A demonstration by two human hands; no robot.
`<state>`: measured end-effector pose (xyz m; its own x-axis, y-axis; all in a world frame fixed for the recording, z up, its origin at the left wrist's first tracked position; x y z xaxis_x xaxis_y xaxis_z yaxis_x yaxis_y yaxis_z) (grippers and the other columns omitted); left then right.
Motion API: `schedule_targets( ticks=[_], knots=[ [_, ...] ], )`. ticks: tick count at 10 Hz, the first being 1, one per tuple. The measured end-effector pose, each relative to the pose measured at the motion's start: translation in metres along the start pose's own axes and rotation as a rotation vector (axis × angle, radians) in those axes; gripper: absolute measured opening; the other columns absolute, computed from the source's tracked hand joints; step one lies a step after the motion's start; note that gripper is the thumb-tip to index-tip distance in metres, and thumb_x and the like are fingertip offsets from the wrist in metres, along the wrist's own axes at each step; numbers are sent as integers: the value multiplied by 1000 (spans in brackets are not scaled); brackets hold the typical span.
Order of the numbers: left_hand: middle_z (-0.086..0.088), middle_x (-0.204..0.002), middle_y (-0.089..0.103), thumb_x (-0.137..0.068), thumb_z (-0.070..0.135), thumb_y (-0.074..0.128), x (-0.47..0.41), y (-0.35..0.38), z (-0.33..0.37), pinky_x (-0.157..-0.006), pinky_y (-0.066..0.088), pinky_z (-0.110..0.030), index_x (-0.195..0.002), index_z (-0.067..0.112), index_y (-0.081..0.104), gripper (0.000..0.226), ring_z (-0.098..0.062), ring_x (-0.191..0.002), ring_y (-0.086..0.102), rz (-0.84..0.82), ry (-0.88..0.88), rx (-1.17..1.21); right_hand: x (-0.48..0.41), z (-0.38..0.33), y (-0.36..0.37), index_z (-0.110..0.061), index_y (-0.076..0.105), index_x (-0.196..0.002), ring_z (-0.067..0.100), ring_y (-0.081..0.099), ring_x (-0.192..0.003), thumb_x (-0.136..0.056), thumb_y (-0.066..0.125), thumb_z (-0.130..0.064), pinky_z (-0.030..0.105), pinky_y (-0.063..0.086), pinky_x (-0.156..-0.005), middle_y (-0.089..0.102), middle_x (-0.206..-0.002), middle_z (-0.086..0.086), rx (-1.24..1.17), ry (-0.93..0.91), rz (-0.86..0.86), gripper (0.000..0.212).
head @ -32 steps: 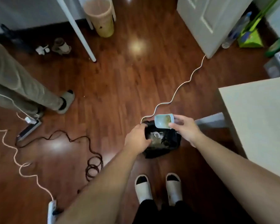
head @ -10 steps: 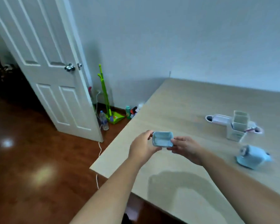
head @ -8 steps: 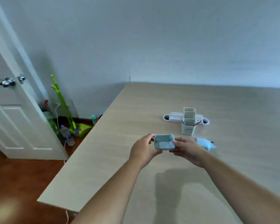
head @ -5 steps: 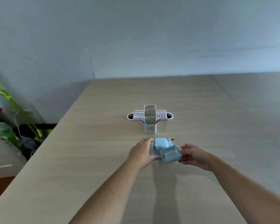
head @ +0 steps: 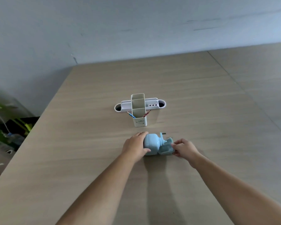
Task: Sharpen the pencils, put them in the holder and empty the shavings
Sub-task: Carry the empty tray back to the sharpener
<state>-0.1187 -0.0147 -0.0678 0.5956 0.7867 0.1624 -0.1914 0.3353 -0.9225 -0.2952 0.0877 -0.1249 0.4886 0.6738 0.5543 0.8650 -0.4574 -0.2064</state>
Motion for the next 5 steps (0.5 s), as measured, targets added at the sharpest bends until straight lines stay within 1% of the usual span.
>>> schedule_targets(
  ticks=[1,2,3,4,5],
  knots=[
    [3,-141,49,-73,31,77,-4,1,-3,-102,40,-32,-137,24,41,74,-20,-127,47,7,5,24,0,-2,11,-11,57,-81,24,59,-66,-86,62,-16,26,48,-56,64,-81,15,-8,2,-6,9],
    [3,-140,50,-72,32,78,-7,1,-5,-101,40,-32,-136,25,42,74,-20,-127,48,13,19,21,3,-5,27,-11,65,-81,22,57,-62,-89,57,-17,27,44,-57,64,-72,10,97,-9,-95,13],
    [3,-139,51,-71,32,78,-6,-1,-4,-100,41,-33,-136,24,43,73,-20,-125,49,14,22,21,4,-6,41,-11,65,-83,21,61,-66,-90,47,-6,33,46,-69,66,-70,6,136,15,-173,20],
    [3,-139,51,-71,31,78,-8,1,-6,-100,42,-33,-135,24,44,73,-20,-126,48,26,30,40,-2,-3,43,-6,65,-91,19,62,-70,-88,41,5,38,51,-84,65,-76,7,72,21,-194,26],
    [3,-147,41,-71,36,78,-3,-2,-4,-103,40,-35,-142,23,32,86,-19,-132,42,-24,35,24,-1,-3,38,-3,64,-97,19,63,-67,-88,40,6,29,54,-70,64,-74,8,84,21,-181,27]
  ],
)
Point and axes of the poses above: each hand's wrist, its own x-axis away from the middle knuckle, its own y-axis out of the palm, z = x × y, the point moved 5 cm from there along -x, towards the middle knuckle
